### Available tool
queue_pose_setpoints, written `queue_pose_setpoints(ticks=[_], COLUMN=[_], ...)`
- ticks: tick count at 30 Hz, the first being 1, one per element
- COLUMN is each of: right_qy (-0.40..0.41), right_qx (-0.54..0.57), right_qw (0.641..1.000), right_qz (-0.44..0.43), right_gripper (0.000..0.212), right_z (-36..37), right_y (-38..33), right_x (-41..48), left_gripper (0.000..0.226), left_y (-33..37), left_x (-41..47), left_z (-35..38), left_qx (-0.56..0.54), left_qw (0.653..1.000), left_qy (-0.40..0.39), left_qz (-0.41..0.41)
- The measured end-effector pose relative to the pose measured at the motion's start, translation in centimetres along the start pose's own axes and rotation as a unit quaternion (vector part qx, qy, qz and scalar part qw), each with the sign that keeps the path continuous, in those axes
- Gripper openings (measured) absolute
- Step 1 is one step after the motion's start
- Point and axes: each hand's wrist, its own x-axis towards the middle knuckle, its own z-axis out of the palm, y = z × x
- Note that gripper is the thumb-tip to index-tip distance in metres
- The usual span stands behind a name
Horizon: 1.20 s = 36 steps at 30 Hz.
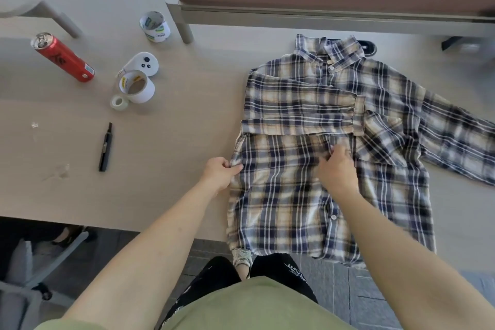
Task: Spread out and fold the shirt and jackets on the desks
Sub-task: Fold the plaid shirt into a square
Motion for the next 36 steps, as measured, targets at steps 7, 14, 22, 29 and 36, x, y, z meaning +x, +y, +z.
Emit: queue_pose_setpoints(ticks=[7,14,22,29,36], right_qy=[-0.042,-0.099,-0.128,-0.192,-0.153], right_qx=[-0.274,-0.255,-0.29,-0.281,-0.111], right_qw=[0.95,0.957,0.942,0.934,0.981], right_qz=[-0.143,-0.099,-0.11,-0.107,-0.036], right_gripper=[0.065,0.069,0.066,0.054,0.049], right_z=[4.2,5.4,4.0,1.9,-6.2], right_y=[4.9,7.3,6.6,5.7,7.6], right_x=[-8.8,-10.9,-12.2,-12.2,-7.7], left_gripper=[0.067,0.006,0.09,0.1,0.05], left_y=[-1.8,-3.0,-2.8,-3.4,1.4], left_x=[-0.7,-2.5,-4.7,-6.6,-6.6], left_z=[-1.2,-1.6,-1.5,-1.2,2.9], left_qx=[0.053,0.04,0.188,0.287,0.415], left_qw=[0.986,0.995,0.97,0.951,0.88], left_qy=[-0.154,-0.085,-0.14,-0.041,0.017], left_qz=[-0.045,0.038,0.065,0.111,0.231])
